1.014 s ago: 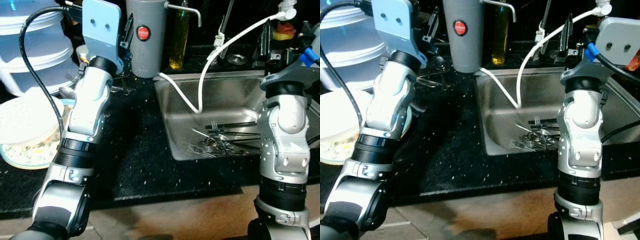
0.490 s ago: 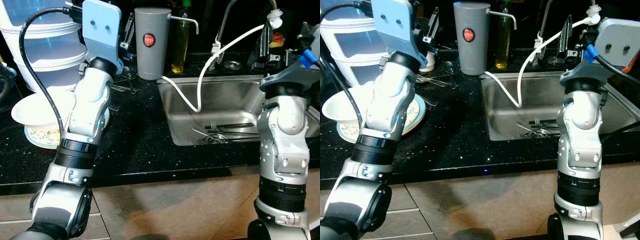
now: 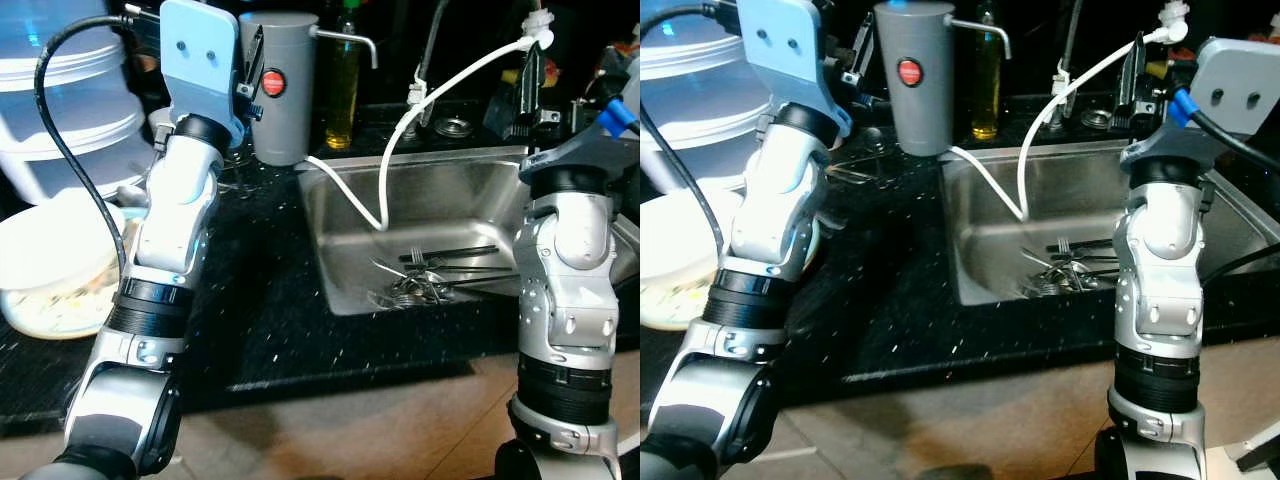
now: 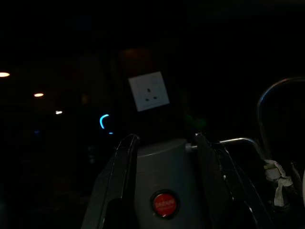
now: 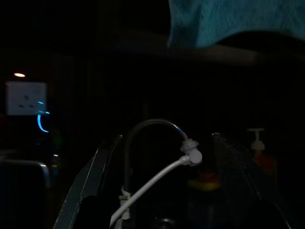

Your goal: Kitchen organization

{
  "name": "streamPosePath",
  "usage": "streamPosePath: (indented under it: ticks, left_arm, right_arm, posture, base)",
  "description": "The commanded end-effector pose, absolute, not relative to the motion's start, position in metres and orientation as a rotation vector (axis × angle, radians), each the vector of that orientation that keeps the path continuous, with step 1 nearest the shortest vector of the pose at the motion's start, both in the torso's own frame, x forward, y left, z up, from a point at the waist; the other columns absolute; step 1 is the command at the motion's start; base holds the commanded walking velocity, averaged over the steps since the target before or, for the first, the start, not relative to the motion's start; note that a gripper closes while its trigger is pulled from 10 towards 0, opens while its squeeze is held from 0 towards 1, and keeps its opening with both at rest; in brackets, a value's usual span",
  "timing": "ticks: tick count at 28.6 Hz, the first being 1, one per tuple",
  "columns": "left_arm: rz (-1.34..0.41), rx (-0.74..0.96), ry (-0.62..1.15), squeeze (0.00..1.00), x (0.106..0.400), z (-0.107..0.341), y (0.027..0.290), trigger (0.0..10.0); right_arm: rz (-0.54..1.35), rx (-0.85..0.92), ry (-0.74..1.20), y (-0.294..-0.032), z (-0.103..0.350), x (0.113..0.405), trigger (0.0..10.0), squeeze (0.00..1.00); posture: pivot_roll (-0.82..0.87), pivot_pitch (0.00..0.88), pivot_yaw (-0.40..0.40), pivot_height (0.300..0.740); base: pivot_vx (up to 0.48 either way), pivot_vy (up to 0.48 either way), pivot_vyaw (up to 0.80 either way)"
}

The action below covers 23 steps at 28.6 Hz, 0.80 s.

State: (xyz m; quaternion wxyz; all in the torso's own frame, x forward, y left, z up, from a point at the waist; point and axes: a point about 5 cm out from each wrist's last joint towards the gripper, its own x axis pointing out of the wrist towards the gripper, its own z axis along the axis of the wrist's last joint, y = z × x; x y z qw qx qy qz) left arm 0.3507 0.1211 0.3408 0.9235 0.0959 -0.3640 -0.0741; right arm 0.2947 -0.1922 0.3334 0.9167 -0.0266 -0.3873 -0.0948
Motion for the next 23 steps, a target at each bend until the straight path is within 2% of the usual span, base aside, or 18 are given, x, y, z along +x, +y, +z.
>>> streamPosePath:
  ticks: [1,9,23]
  left_arm:
    - [-0.149,0.203,-0.75,0.0,0.3509,0.3401,0.1211,10.0]
    - [-0.147,0.201,-0.749,0.0,0.3515,0.34,0.1218,10.0]
    - [-0.148,0.196,-0.745,0.0,0.3512,0.3396,0.1207,10.0]
  right_arm:
    - [-0.201,-0.048,-0.791,-0.1925,0.3319,0.2943,10.0,0.0]
    - [-0.202,-0.047,-0.791,-0.192,0.3321,0.2947,10.0,0.0]
    - [-0.202,-0.044,-0.791,-0.1919,0.3318,0.2949,10.0,0.0]
  posture:
    - [-0.02,0.0,0.016,0.74]
    - [-0.01,0.0,0.015,0.74]
    - [-0.01,0.0,0.015,0.74]
  base:
    - [0.48,0.0,0.0]
    - [0.456,0.0,0.0]
    - [0.0,0.0,0.0]
